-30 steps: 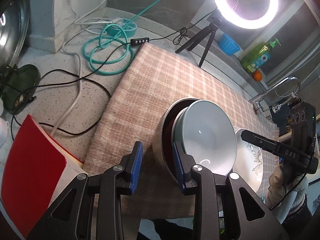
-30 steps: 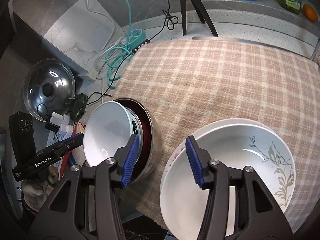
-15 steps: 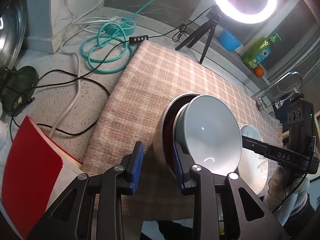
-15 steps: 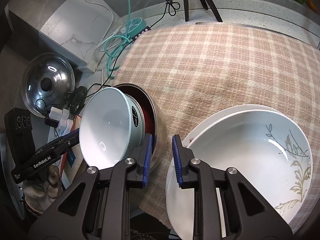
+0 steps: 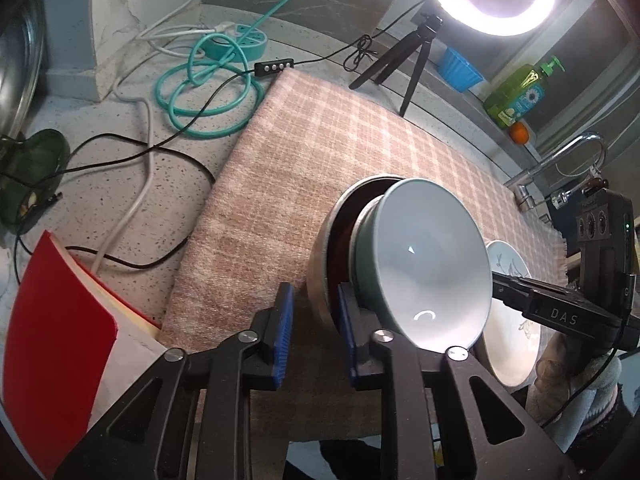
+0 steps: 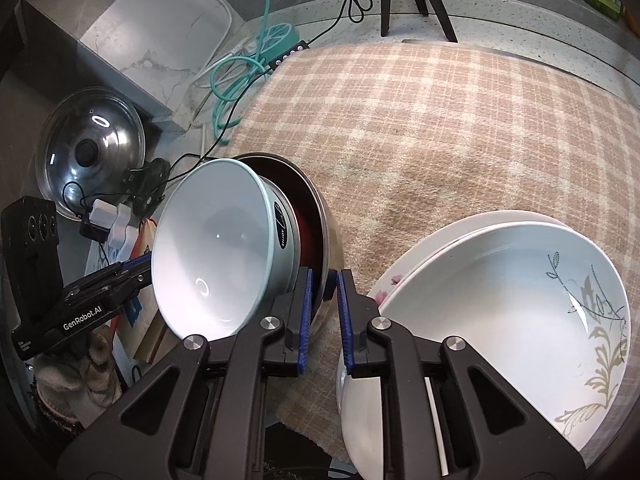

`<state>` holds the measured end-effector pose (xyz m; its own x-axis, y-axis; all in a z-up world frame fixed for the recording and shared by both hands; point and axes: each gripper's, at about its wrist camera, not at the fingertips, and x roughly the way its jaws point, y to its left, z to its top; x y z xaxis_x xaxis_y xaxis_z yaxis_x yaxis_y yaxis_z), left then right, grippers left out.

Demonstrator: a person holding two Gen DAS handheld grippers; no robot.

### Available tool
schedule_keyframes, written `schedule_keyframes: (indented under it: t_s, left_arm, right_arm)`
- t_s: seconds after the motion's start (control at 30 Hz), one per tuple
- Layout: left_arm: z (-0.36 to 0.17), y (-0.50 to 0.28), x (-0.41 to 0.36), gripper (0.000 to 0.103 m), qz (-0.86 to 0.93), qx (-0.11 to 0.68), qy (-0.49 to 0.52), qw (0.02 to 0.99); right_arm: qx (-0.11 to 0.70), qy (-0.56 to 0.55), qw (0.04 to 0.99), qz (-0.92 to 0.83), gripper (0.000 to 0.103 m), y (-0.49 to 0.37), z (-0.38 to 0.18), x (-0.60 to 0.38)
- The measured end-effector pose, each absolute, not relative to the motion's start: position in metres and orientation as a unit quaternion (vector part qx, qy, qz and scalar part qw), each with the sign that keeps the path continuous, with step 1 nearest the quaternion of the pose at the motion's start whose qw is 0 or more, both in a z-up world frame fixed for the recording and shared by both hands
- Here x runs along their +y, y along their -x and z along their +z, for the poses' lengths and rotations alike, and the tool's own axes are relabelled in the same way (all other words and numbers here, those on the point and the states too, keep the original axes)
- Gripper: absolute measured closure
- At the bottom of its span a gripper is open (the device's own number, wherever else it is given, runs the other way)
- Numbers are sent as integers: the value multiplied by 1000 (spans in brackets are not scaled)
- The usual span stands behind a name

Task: Organize plates and bowls
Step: 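Lift the nested bowl stack and carry it over the plate stack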

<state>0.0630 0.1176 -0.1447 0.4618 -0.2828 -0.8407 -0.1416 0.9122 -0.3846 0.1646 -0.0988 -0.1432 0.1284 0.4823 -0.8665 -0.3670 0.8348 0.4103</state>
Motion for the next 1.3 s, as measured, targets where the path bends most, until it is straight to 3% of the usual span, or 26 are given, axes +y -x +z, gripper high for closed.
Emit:
schedule_keyframes:
  t_s: [0.07,0.53,1.3]
  left_arm:
    - [-143,-63,114,95,-49,517,202,830]
    - [-135,-60,112,95,-44,510,208,833]
    - [-75,-65,51,95,-105,462,184,861]
  right_arm:
    - [596,-48,750,283,90,-165,-144,-98]
    - [598,-54,749,280,90,-166,-142,-99]
    - [565,-92,777,262,90,-155,-84,-182]
